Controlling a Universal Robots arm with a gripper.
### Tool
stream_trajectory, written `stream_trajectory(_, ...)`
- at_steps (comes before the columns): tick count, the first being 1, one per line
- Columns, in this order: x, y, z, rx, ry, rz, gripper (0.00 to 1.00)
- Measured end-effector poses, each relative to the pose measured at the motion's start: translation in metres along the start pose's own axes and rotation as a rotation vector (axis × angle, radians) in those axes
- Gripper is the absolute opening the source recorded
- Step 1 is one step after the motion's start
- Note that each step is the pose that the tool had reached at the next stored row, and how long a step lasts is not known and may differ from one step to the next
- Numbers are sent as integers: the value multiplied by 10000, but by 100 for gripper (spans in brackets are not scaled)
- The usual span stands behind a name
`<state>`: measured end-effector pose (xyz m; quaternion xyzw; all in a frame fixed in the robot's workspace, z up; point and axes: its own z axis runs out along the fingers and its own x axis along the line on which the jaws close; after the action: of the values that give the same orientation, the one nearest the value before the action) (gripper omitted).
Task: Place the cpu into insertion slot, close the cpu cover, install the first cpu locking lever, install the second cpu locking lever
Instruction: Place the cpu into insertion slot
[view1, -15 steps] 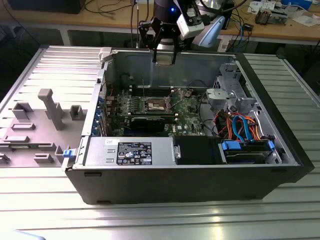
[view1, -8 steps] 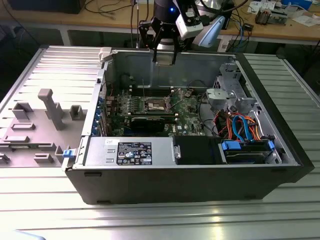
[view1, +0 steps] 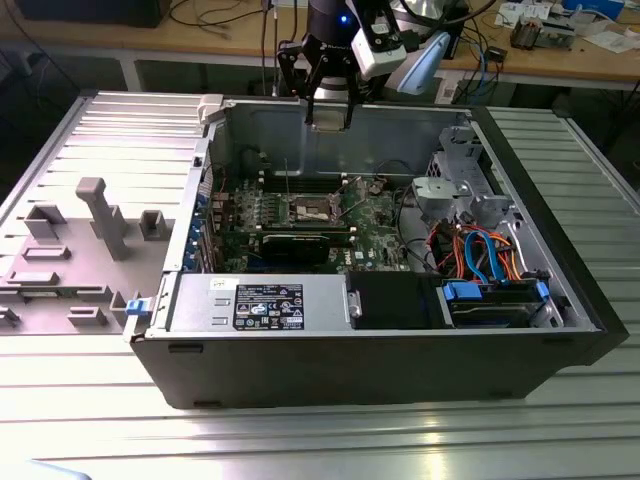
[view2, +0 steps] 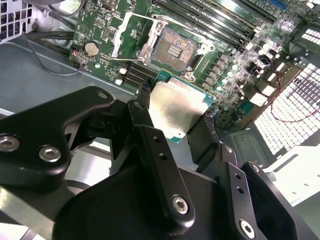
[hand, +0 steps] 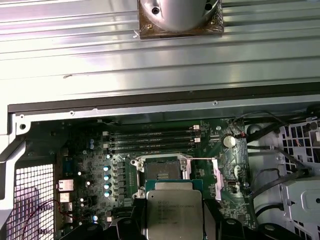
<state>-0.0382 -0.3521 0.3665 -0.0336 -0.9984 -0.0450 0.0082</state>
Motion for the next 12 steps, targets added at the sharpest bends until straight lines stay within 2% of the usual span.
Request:
stream_trajectory(5, 0, -9, -1, 1, -1, 23, 54)
stream_trajectory(9, -1, -10, 1, -11, -53, 603, 54)
stream_trajectory(12, -1, -10, 2, -14, -66, 746, 54)
